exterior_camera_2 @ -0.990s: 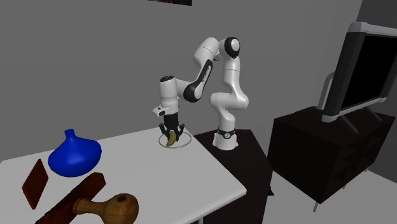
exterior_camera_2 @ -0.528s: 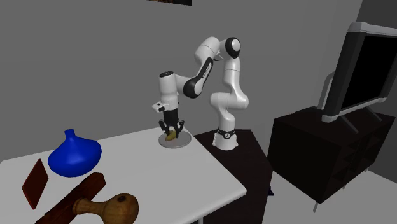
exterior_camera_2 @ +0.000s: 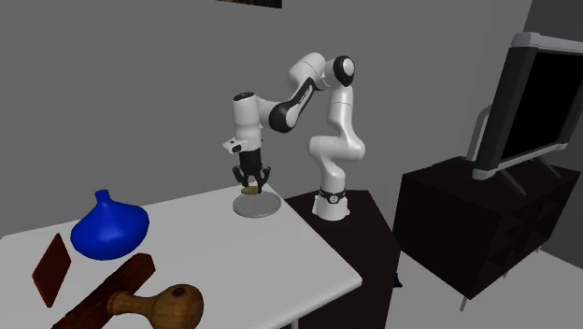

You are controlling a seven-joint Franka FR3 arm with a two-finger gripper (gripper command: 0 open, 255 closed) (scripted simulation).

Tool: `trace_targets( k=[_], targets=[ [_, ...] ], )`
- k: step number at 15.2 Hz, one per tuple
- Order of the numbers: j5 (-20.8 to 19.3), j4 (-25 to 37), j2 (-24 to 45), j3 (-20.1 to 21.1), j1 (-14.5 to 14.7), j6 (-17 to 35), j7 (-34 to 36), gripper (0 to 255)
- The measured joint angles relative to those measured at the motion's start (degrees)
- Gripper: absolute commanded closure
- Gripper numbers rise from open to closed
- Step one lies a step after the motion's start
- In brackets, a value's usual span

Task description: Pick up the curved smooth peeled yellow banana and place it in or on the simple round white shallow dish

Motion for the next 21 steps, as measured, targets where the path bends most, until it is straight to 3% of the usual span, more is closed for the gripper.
trace_targets(
  k=[6,17,21],
  targets=[
    [-3.28,-6.27,-8.78,2.88,-4.1,-2.9,1.98,255],
    [-4.95,-11.4,-3.2,-1.09,-3.56,7.74,1.76,255],
    [-5.21,-12.14,-2.68,-1.49,-3.59,9.03,1.8,255]
  ],
)
